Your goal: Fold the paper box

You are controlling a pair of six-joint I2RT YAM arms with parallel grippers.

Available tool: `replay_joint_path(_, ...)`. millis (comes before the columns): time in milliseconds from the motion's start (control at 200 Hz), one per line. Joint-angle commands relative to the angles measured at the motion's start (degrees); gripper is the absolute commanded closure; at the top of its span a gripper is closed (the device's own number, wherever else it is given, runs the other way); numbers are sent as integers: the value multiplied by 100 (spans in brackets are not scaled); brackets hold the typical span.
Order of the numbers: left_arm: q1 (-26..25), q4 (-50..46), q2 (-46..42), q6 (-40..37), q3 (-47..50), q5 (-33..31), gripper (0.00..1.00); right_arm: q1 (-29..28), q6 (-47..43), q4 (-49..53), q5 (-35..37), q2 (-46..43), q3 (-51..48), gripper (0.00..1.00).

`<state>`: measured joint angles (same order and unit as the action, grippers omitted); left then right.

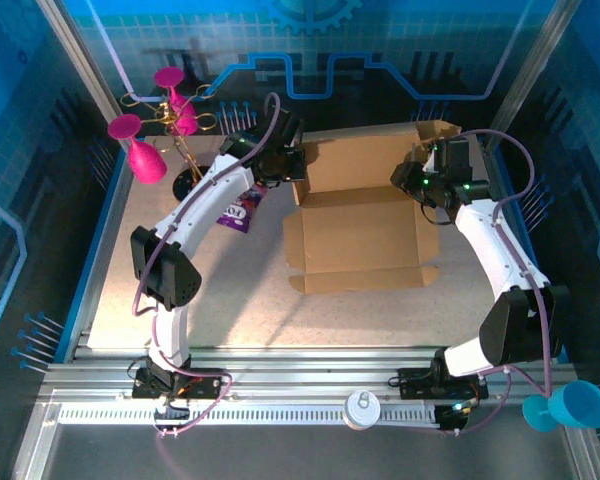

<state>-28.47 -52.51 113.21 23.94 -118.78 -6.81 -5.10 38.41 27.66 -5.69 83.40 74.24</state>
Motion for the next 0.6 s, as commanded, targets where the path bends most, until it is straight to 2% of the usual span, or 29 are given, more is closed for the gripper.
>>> replay_joint_path(0,41,48,26,171,-189,341,100,-101,-274,250,46,-27,298,53)
replay_joint_path(270,242,0,2,87,-138,429,100,154,-544,559,-19,-668,1111,48)
replay_joint_path(455,378,-60,13,93,-190,626,100,1185,-422,-102,-540,-1173,1006,46)
replay_joint_path(595,469,-201,76,53,-308,839,100,1705,-703,-534,-911,-1111,989,46)
